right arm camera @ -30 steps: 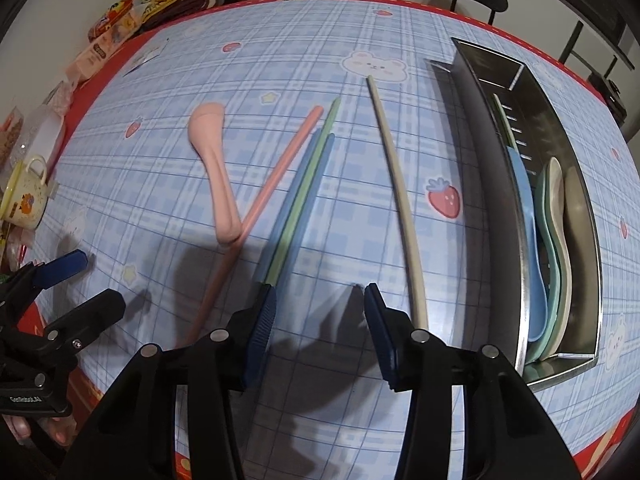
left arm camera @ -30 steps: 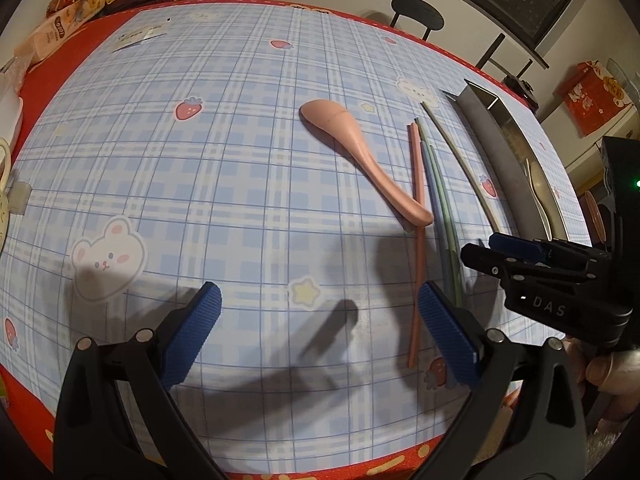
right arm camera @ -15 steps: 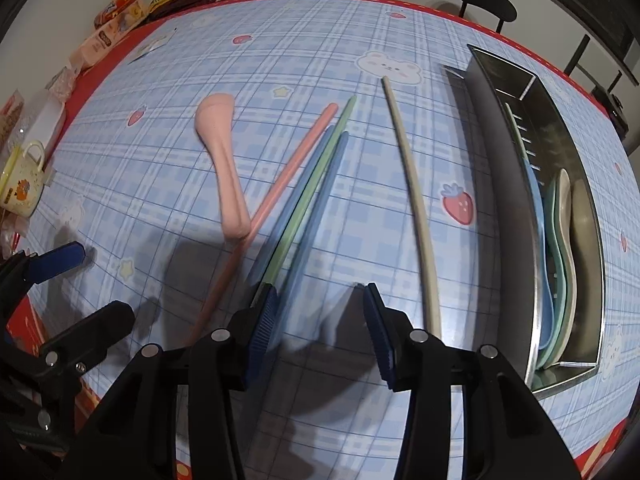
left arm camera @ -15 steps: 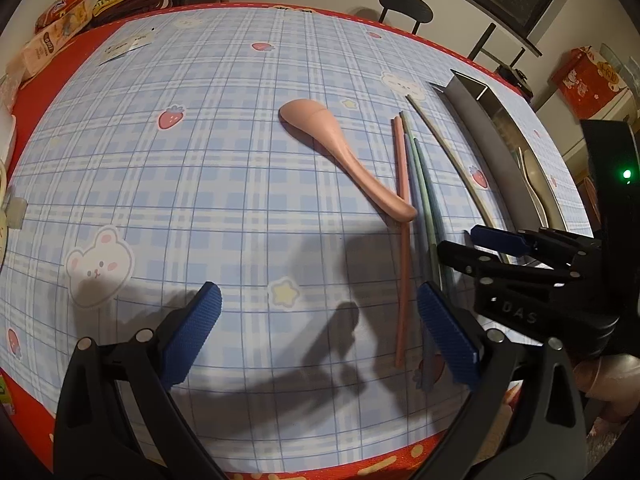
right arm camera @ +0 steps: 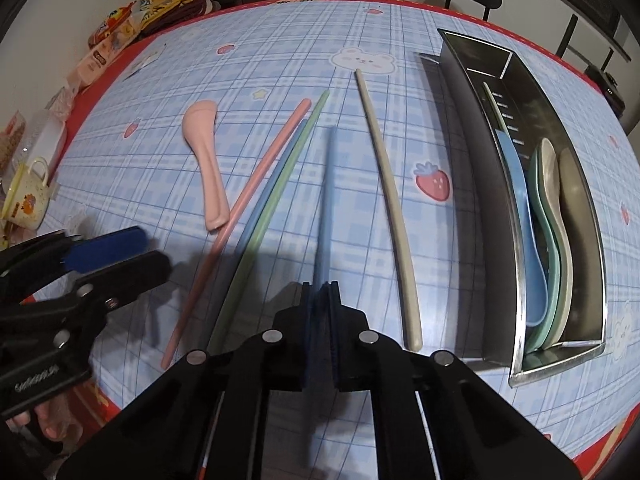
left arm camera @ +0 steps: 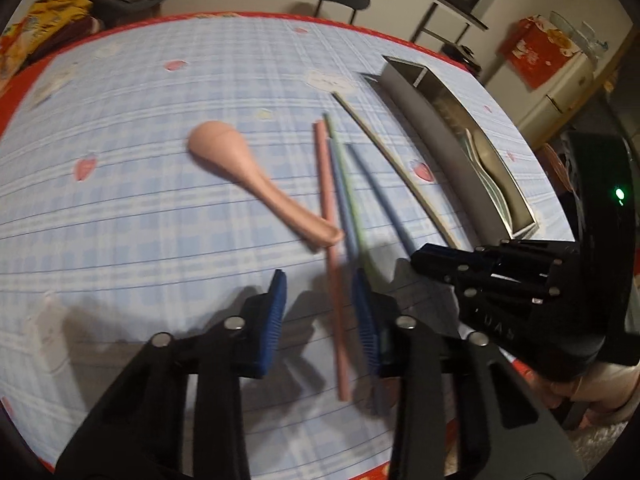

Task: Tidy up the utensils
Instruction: 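Close the left tool on a pink chopstick while the right tool grasps a blue chopstick, then lift the pink chopstick with the left tool while the right tool lifts the blue chopstick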

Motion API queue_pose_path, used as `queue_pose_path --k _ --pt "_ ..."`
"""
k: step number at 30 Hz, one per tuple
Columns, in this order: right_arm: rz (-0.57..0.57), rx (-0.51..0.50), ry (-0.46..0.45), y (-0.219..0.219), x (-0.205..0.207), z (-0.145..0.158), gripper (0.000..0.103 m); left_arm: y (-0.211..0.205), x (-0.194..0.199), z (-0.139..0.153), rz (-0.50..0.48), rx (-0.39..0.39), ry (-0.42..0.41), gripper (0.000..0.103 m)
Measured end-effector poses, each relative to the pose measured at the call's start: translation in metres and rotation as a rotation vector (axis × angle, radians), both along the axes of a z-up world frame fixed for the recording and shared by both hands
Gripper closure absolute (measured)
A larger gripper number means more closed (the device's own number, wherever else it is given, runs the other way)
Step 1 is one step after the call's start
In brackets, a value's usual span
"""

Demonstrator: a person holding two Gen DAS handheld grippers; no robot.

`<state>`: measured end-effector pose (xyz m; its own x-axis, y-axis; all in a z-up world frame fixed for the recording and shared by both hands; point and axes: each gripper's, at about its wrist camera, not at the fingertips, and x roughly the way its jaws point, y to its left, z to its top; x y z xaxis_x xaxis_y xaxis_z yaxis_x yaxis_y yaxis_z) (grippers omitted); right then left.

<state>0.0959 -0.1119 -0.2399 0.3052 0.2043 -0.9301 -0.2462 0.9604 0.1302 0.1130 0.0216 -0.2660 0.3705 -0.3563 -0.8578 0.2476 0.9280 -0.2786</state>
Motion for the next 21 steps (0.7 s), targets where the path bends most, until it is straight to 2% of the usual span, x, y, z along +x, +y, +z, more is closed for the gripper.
queue_pose_path --k 14,21 --pt "0.023 0.024 -0.020 -0.004 -0.004 -0.001 0.095 -0.026 0.027 -0.021 -0.044 0.050 0.026 0.081" --pt "0.030 0.014 -0.031 -0.002 -0.006 -0.001 0.095 -0.031 0.036 -0.021 -0.048 0.066 0.015 0.081"
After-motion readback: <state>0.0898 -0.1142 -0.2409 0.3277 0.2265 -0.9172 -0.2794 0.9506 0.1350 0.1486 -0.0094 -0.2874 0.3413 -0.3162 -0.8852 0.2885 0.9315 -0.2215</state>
